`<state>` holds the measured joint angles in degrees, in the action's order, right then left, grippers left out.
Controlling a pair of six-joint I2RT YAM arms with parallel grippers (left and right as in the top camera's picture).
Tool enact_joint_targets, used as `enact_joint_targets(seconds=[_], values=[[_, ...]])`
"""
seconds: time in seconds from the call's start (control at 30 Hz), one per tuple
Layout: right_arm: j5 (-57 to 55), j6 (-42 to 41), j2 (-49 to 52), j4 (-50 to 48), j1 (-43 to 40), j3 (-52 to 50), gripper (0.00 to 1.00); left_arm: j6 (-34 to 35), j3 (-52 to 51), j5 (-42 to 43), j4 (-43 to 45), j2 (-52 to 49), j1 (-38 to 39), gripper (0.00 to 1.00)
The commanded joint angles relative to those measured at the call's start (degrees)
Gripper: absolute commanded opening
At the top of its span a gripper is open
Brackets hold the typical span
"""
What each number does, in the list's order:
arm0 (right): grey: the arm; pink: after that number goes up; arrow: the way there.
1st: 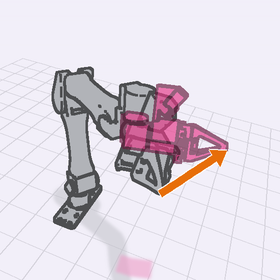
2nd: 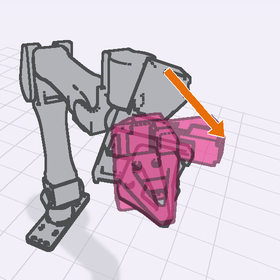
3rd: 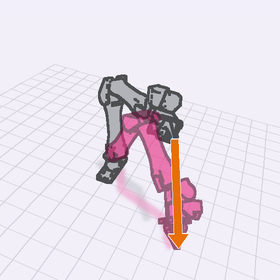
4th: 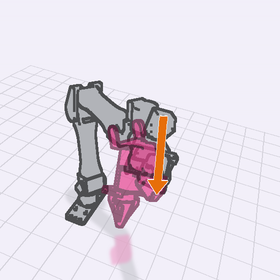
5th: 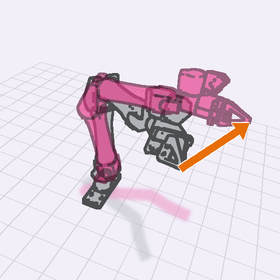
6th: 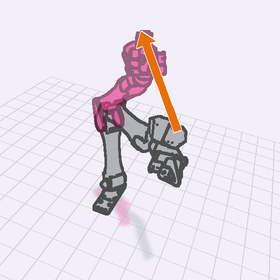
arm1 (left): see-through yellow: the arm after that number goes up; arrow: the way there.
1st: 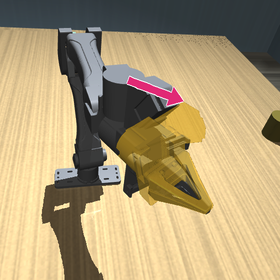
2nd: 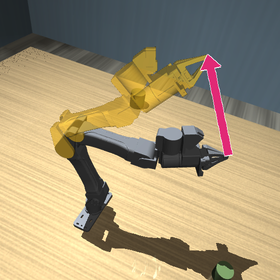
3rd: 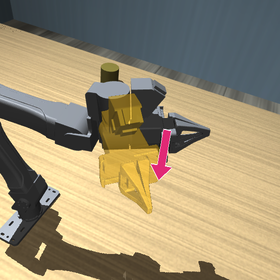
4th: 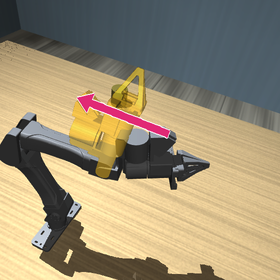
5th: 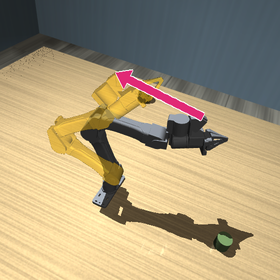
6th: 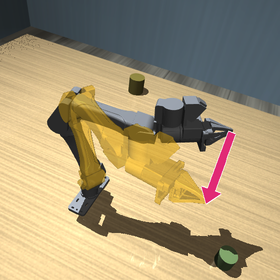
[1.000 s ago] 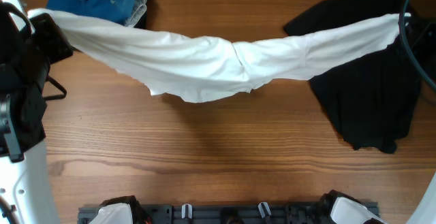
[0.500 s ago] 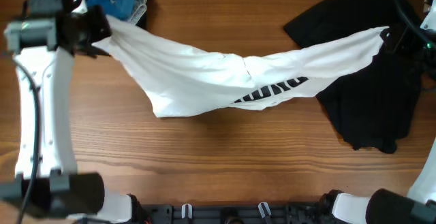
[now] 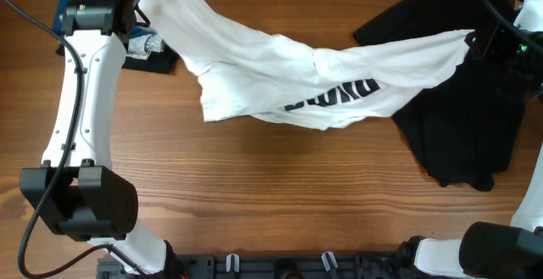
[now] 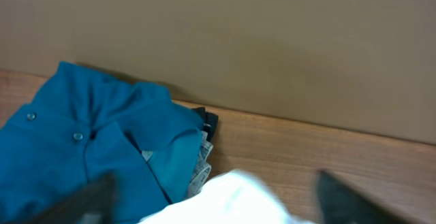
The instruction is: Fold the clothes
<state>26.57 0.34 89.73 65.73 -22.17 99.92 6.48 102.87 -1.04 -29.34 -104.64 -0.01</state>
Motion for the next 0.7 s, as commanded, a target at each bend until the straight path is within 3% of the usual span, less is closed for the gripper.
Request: enact_joint_targets(seconds=[0.0, 0.3, 0.5, 0.67], values=[[0.02, 0.98, 0.48, -0.24, 0.11, 0.90, 0.04, -0.22, 0.66, -1.77, -6.14, 3.32, 0.17, 1.00], [0.04, 0.98, 0.48, -0.11, 0.11, 0.90, 0.04, 0.00, -2.23, 4.63, -43.30, 6.86, 8.24, 1.00], [0.04, 0.98, 0.48, -0.07, 0.11, 0.90, 0.04, 2.14, -16.57, 5.81, -37.92, 6.84, 11.58, 1.00], [0.04, 0.98, 0.48, -0.09, 0.11, 0.90, 0.04, 0.20, -30.77, 9.01, -21.09, 6.82, 12.13, 0.99]])
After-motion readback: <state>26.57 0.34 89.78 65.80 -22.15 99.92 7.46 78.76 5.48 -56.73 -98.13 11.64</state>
